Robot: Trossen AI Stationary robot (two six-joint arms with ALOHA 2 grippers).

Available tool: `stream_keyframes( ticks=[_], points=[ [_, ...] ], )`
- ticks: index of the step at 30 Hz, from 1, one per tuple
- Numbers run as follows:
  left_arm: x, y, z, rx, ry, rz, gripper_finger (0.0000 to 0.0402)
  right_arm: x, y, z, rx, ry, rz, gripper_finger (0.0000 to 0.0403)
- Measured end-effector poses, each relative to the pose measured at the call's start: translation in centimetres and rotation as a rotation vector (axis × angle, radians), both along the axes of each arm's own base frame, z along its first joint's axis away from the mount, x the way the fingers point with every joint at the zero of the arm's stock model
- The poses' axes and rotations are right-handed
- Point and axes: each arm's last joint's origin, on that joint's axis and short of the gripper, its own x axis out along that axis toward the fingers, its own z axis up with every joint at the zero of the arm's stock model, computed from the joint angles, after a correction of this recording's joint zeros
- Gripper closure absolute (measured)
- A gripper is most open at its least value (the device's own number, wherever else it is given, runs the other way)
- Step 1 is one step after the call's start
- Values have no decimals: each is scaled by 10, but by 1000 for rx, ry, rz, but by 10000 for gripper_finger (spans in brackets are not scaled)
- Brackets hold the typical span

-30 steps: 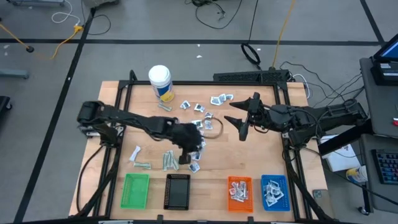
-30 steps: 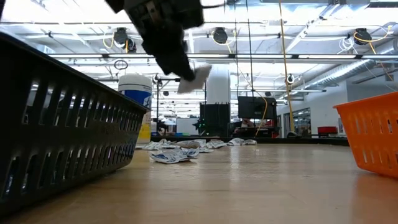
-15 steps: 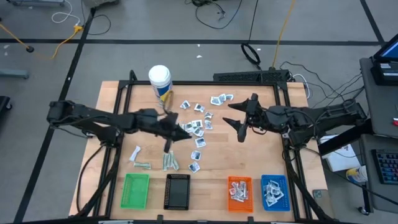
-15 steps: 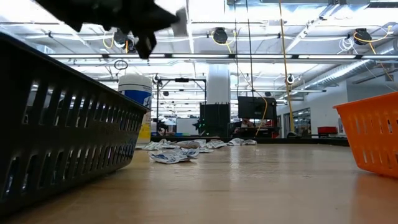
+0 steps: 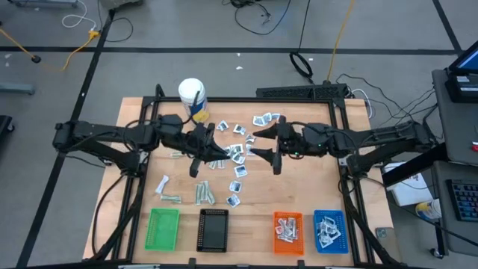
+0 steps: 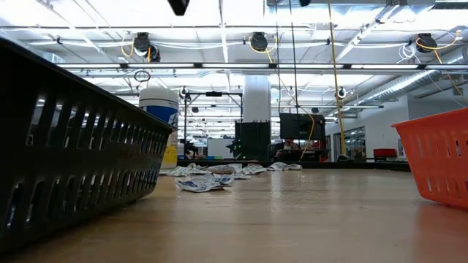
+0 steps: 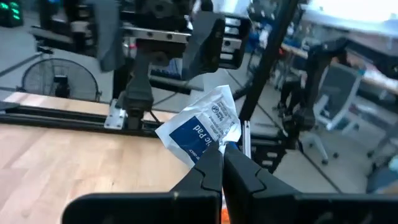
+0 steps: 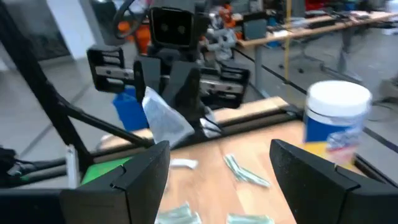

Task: Pick & Place First Aid Supplies
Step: Put the alcohol pad into the blue bin

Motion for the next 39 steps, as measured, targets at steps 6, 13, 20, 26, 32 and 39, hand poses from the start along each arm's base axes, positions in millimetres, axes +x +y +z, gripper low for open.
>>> stream_keyframes(
  ticks=[6, 13, 20, 26, 32, 39],
  points=[
    [18, 5, 18, 11, -21, -48, 402, 9, 2, 0, -3, -47, 84, 129],
    [44, 9, 23, 21, -14, -104, 402, 10, 4, -1, -1, -54, 140, 130],
    [47, 12, 23, 21, -18, -109, 402, 9, 5, 1, 0, -57, 155, 193],
    [47, 13, 23, 12, -16, -106, 402, 11, 5, -1, 0, -51, 157, 297],
    [47, 13, 23, 14, -15, -94, 401, 11, 6, -2, 9, -47, 202, 394],
    [46, 14, 17, -20, 61, -62, 386, 8, 6, -3, 98, -19, 207, 402]
  ],
)
